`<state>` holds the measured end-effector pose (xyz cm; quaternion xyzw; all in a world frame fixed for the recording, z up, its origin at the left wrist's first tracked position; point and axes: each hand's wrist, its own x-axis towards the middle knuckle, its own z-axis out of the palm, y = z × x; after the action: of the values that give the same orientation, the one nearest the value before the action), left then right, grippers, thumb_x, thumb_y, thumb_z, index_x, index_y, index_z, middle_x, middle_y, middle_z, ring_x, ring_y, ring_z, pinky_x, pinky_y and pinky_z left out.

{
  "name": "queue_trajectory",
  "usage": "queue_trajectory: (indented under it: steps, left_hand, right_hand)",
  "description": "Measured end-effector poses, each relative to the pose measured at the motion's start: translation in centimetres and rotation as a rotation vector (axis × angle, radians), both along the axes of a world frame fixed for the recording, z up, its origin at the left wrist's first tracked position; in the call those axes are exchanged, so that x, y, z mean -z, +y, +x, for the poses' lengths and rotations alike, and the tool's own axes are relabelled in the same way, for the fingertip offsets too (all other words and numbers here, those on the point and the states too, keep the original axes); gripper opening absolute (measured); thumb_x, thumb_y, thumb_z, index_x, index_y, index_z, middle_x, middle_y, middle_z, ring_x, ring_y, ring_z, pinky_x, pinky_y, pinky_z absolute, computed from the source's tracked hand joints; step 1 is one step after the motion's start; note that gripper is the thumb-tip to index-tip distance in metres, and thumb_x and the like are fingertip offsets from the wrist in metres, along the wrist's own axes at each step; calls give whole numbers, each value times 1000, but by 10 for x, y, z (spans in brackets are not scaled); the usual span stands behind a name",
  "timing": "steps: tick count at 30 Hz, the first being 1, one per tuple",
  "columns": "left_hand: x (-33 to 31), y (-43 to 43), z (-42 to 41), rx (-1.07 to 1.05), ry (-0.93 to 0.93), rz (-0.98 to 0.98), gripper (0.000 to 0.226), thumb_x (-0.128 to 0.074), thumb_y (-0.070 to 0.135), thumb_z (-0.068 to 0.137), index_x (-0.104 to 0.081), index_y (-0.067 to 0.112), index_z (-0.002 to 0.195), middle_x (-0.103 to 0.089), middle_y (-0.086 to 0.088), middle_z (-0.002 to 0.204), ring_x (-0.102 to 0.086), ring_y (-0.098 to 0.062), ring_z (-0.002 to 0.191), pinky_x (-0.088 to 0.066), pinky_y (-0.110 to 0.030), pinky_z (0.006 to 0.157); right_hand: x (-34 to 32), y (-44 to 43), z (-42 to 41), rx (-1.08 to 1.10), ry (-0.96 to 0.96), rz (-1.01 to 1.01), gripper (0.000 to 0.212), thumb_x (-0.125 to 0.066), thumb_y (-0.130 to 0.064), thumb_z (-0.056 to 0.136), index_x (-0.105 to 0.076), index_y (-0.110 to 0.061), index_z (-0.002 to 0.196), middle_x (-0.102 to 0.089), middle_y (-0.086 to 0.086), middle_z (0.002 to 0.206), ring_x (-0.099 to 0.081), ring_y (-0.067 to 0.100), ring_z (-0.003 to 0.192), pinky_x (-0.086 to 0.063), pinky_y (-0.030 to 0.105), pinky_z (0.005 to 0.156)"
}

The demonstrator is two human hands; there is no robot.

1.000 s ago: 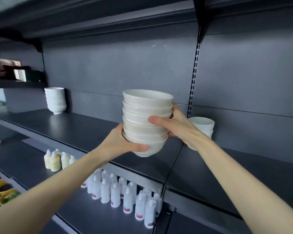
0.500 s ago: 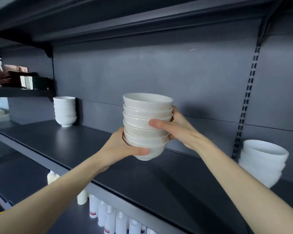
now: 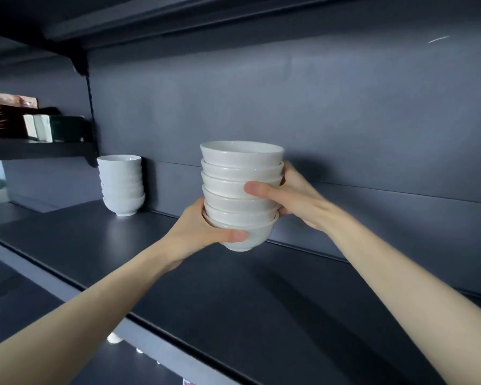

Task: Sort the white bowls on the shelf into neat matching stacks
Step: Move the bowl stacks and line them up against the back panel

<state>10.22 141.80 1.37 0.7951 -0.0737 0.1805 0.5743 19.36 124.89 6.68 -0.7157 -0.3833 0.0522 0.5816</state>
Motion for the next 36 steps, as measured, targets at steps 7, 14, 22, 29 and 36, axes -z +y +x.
queue_trajectory:
  steps: [7, 14, 22, 29, 36]
  left_hand:
    - [7, 107, 27, 120, 62, 25, 69, -84, 31, 49, -56, 37, 113, -69, 18, 111, -65, 2, 101, -53, -14, 76]
    - [23, 177, 70, 208, 128, -2, 62, -83, 17, 57, -58, 35, 111, -70, 19, 107, -65, 0, 100, -53, -16, 77]
    - [47, 236, 115, 206, 176, -14, 70, -85, 16, 59, -56, 33, 121, -69, 15, 113, -64, -2, 105, -52, -28, 89]
    - [56, 295, 142, 248, 203, -11, 69, -84, 15, 59, -56, 34, 119, -70, 16, 111, -65, -1, 103, -54, -22, 82]
    - [59, 348, 161, 362, 201, 7, 68, -85, 3, 65, -54, 39, 114, -70, 19, 110, -64, 0, 104, -53, -20, 83]
  right_hand:
    - [18, 94, 10, 105, 53, 67, 53, -77, -24, 76, -42, -30, 116, -59, -17, 109, -60, -3, 97, -54, 23, 65]
    - [31, 159, 33, 213, 108, 28, 80, -87, -35, 62, -40, -25, 127, -59, -12, 118, -59, 7, 110, -54, 35, 82]
    - [47, 216, 72, 209, 92, -34, 37, -75, -15, 80, -49, -37, 94, -67, -28, 81, -63, -14, 74, -59, 31, 65]
    - [55, 275, 90, 215, 106, -12, 39, -76, -15, 78, -49, -35, 99, -68, -25, 90, -63, -11, 83, -58, 26, 64]
    - [64, 325, 91, 333, 138, 5, 53, -79, -22, 76, -49, -33, 118, -66, -15, 110, -64, 2, 99, -58, 45, 80]
